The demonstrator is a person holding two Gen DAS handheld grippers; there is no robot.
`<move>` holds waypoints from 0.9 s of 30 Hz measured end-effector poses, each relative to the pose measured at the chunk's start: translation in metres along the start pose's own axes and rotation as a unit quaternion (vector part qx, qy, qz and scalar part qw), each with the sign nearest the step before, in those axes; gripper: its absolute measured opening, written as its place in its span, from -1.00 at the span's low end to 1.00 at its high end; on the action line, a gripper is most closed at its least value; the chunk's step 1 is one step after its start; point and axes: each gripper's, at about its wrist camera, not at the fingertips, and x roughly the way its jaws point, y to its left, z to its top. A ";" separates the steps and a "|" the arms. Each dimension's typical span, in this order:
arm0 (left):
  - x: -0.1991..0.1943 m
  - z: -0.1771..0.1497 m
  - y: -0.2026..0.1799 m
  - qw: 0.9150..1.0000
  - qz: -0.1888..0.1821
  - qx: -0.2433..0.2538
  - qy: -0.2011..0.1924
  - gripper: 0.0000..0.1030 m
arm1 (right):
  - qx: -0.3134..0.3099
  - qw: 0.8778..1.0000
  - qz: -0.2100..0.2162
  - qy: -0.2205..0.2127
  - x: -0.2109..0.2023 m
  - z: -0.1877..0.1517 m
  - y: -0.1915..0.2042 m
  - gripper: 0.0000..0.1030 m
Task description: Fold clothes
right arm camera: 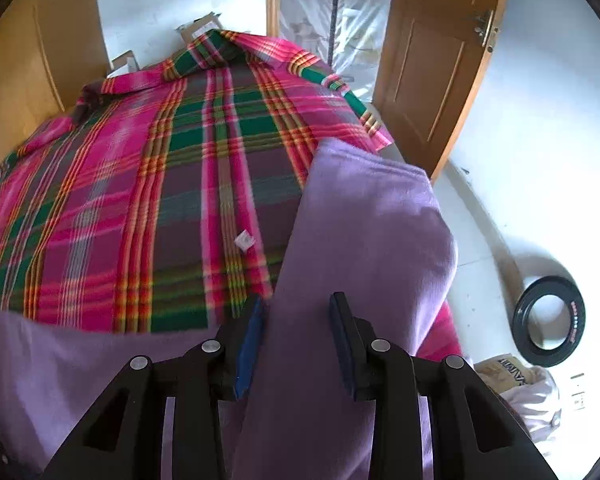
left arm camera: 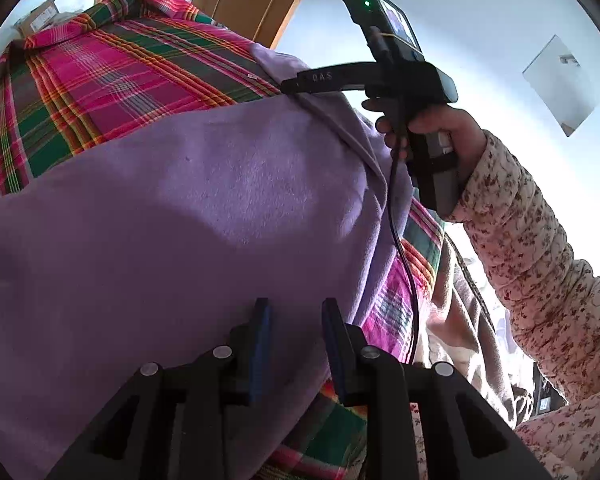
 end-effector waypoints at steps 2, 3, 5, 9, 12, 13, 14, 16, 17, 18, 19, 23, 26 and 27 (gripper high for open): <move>0.000 0.000 -0.001 1.000 0.004 0.000 0.000 -0.46 | 0.005 1.000 0.003 -0.001 0.003 0.002 -0.002 -0.31; 0.000 0.000 -0.002 1.000 0.005 0.000 0.000 -0.45 | 0.009 1.000 0.002 -0.003 0.003 0.002 -0.004 -0.35; 0.000 -0.001 -0.004 1.000 0.012 0.001 0.000 -0.44 | 0.017 1.000 -0.001 -0.006 0.003 0.002 -0.008 -0.67; -0.001 -0.002 -0.013 0.999 0.031 0.010 -0.004 -0.39 | 0.047 0.999 0.017 -0.016 -0.006 -0.002 -0.026 -0.89; 0.001 -0.002 -0.017 0.999 0.045 0.015 -0.006 -0.39 | 0.079 0.996 0.032 -0.034 -0.018 -0.007 -0.043 -0.90; 0.001 -0.002 -0.018 0.999 0.049 0.016 -0.006 -0.39 | 0.092 0.994 0.038 -0.041 -0.023 -0.010 -0.051 -0.90; 0.001 -0.002 -0.020 0.999 0.051 0.017 -0.006 -0.39 | 0.101 0.993 0.044 -0.048 -0.028 -0.012 -0.057 -0.90; 0.002 -0.003 -0.021 0.998 0.059 0.019 -0.006 -0.39 | 0.120 0.990 0.049 -0.056 -0.036 -0.021 -0.072 -0.90; 0.002 -0.003 -0.022 0.998 0.062 0.021 -0.007 -0.39 | 0.129 0.988 0.052 -0.060 -0.040 -0.025 -0.079 -0.90; 0.002 -0.004 -0.024 0.998 0.066 0.023 -0.008 -0.39 | 0.139 0.987 0.054 -0.064 -0.045 -0.029 -0.086 -0.90; 0.003 -0.004 -0.027 0.997 0.071 0.025 -0.008 -0.39 | 0.148 0.985 0.057 -0.068 -0.048 -0.034 -0.093 -0.90; 0.007 -0.007 -0.040 0.995 0.092 0.041 -0.007 -0.38 | 0.175 0.979 0.066 -0.078 -0.050 -0.047 -0.113 -0.90; 0.013 -0.002 -0.046 0.993 0.108 0.051 -0.006 -0.38 | 0.197 0.974 0.083 -0.077 -0.048 -0.056 -0.125 -0.90; 0.014 -0.001 -0.048 0.992 0.112 0.053 -0.005 -0.38 | 0.201 0.973 0.084 -0.075 -0.045 -0.059 -0.126 -0.90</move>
